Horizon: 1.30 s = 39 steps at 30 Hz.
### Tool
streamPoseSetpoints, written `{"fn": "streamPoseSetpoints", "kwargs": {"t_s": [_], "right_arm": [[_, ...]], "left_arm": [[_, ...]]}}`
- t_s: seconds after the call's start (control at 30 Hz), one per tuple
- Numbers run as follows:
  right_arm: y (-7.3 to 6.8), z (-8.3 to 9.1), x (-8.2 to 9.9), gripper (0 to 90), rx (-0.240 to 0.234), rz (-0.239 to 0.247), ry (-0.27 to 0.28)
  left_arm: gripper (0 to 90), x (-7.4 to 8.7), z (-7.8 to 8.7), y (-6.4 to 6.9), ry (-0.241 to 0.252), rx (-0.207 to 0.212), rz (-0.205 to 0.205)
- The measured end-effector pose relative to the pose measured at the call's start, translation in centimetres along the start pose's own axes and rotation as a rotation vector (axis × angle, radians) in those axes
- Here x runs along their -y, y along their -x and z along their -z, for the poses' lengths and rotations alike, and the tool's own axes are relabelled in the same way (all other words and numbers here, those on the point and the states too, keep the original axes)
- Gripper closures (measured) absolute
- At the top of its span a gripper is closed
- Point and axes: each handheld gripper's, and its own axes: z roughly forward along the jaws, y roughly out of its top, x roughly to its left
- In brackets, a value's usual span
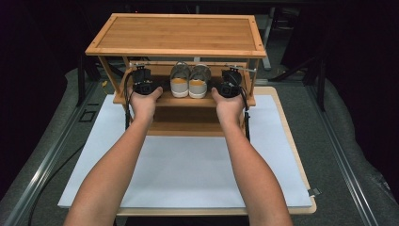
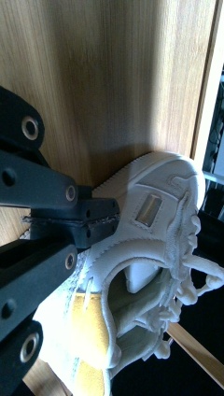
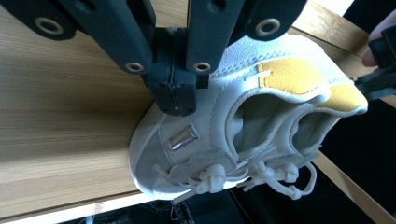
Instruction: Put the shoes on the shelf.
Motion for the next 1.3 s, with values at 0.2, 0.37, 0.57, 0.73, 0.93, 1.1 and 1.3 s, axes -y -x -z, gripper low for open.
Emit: {"fn": "streamPoseSetpoints", "kwargs": {"t_s": [0.2, 0.37, 0.57, 0.73, 0.93, 1.1, 1.3], "right_arm": [[0.0, 0.0, 0.0, 90.0, 0.004, -0.013, 0.001], [-0.3, 0.5, 0.2, 90.0, 0.009, 0.012, 0.008], [-0.9, 2.3, 0.0, 90.0, 0.011, 0.039, 0.029], [-1.6, 4.7, 0.4, 90.0, 0.014, 0.063, 0.042], [-2.9, 7.0, 0.6, 89.0, -0.004, 0.122, 0.054], [-4.2, 9.6, 1.5, 88.7, -0.072, 0.173, 0.055], [-4.0, 11.0, 3.0, 88.5, -0.102, 0.167, 0.049]], "left_arm": [[90.0, 0.0, 0.0, 0.0, 0.003, -0.001, 0.001], [89.8, 0.0, 0.5, 0.3, -0.026, -0.011, -0.019], [89.8, -0.1, 2.6, 1.4, 0.013, 0.016, -0.028], [89.6, -0.3, 5.1, 2.5, 0.015, 0.064, -0.088], [89.4, -0.2, 7.9, 3.5, 0.021, 0.105, -0.119], [88.3, 0.8, 9.9, 4.1, 0.028, 0.154, -0.153], [87.5, 3.1, 11.0, 3.9, 0.013, 0.195, -0.154]]}}
